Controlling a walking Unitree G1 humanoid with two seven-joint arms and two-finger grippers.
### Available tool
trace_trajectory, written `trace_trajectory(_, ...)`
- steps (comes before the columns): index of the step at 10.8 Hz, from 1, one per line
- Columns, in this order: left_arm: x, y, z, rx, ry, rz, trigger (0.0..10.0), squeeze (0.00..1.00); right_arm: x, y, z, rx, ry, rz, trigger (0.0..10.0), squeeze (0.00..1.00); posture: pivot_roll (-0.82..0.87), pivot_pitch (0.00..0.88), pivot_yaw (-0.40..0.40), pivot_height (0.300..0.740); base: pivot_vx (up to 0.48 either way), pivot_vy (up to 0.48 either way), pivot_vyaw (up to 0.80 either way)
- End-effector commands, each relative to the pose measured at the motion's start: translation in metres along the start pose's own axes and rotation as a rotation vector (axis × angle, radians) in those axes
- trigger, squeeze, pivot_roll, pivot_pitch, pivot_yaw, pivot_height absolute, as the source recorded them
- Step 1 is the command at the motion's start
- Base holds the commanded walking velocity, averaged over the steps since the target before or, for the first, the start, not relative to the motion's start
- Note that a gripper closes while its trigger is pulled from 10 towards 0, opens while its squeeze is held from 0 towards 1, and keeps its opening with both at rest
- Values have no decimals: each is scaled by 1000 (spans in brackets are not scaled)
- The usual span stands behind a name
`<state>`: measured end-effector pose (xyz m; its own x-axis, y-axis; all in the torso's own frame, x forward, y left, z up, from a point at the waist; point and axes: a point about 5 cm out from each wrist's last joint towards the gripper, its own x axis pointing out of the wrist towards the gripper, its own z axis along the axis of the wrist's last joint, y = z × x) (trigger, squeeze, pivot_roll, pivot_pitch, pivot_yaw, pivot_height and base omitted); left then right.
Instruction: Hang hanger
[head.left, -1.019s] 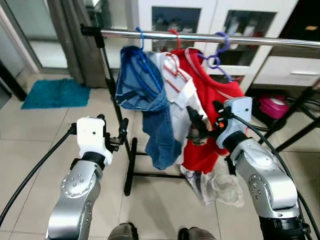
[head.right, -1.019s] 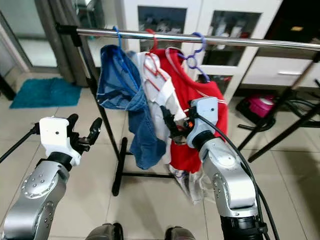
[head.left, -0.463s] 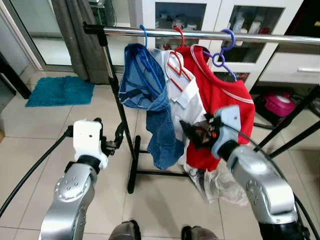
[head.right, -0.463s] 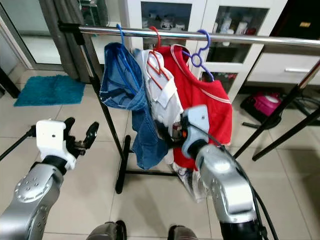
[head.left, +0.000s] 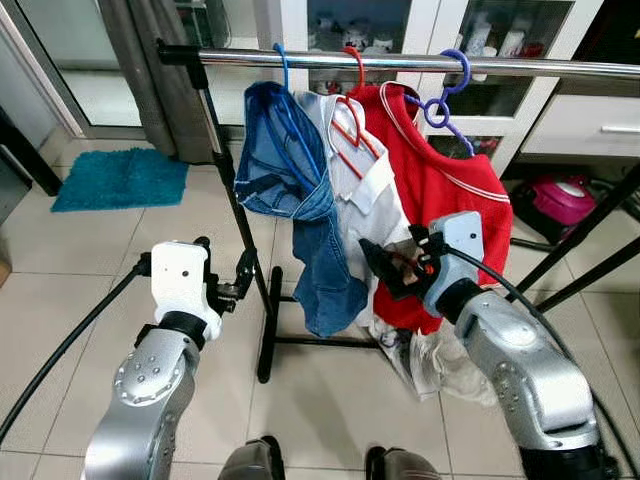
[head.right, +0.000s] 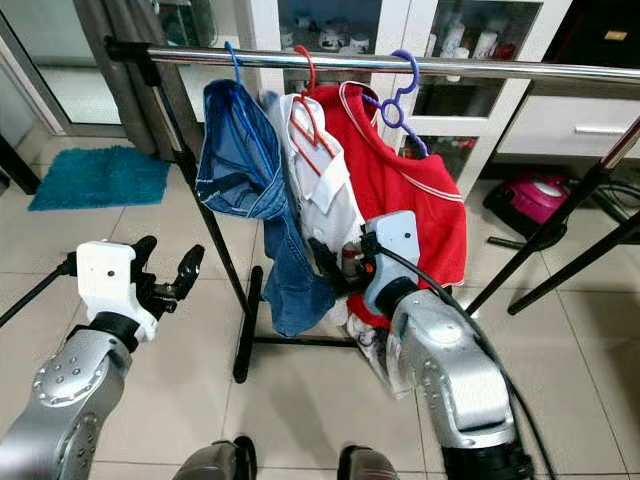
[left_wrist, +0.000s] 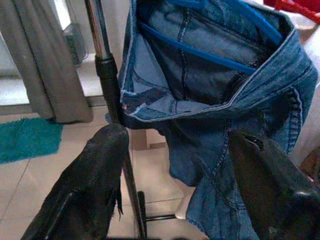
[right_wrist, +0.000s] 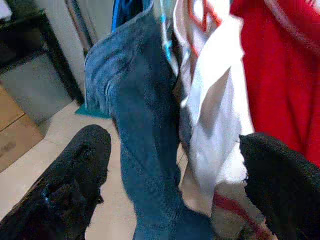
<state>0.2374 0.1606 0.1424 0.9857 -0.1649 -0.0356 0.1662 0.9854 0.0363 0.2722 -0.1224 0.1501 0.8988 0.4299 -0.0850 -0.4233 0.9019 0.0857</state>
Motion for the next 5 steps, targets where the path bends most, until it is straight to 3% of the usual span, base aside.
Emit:
trace_trajectory(1, -2, 2, 4, 4, -25, 3, 10000, 0, -1, -8, 8, -2, -64, -71, 10000, 0, -22, 139, 43, 740, 0, 0, 0)
trace_trajectory(2, -2, 4, 7, 2, -44, 12, 10000, 0, 2, -12, 17, 0, -115, -86, 10000, 0, -28, 126, 42, 740, 277, 0, 0)
trace_trajectory(5, 0, 1, 9, 50, -43, -8, 10000, 0, 8, -4, 9, -43, -85, -16, 10000, 0, -19, 96, 28, 740, 329, 0, 0)
